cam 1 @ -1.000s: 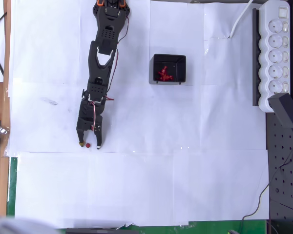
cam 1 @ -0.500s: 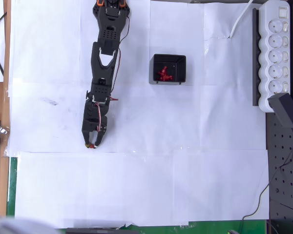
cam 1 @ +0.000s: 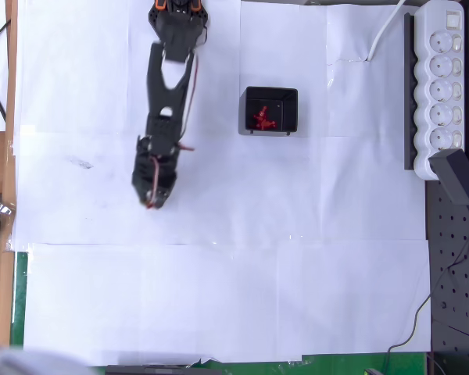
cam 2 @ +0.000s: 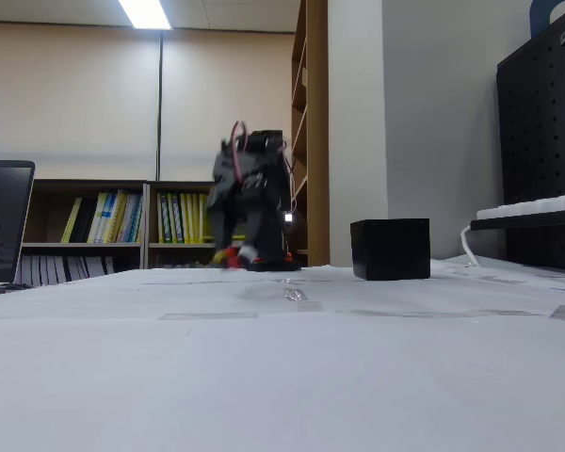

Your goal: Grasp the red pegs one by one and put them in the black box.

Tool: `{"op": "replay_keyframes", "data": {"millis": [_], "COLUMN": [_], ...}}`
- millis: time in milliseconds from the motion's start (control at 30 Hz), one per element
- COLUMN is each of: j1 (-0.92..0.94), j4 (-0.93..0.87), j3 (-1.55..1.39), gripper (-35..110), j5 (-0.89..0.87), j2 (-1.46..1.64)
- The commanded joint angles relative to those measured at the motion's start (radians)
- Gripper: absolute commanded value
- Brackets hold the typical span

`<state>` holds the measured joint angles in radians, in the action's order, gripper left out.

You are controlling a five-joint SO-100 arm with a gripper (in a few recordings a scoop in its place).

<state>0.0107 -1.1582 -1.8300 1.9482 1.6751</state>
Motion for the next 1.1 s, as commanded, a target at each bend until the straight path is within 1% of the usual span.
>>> {"op": "replay_keyframes", "data": {"millis": [0,67,167,233,333,400,533,667,800,967,1067], "j1": [-0.198,-0.339,-0.532,-0.635,-0.735,-0.765,-0.795,-0.795,-0.792,-0.785,-0.759], "j4": [-0.495,-0.571,-0.598,-0.581,-0.482,-0.368,-0.127,0.023,0.049,0.044,0.005], "j3": [-0.097,-0.064,-0.025,0.017,0.11,0.216,0.437,0.54,0.549,0.549,0.52], "gripper": [0,0,0,0,0,0,0,0,3,19,24], "j5": [0.075,0.16,0.298,0.365,0.439,0.485,0.5,0.503,0.508,0.517,0.52], "j2": [-0.344,-0.428,-0.495,-0.509,-0.506,-0.506,-0.479,-0.44,-0.433,-0.439,-0.483]}}
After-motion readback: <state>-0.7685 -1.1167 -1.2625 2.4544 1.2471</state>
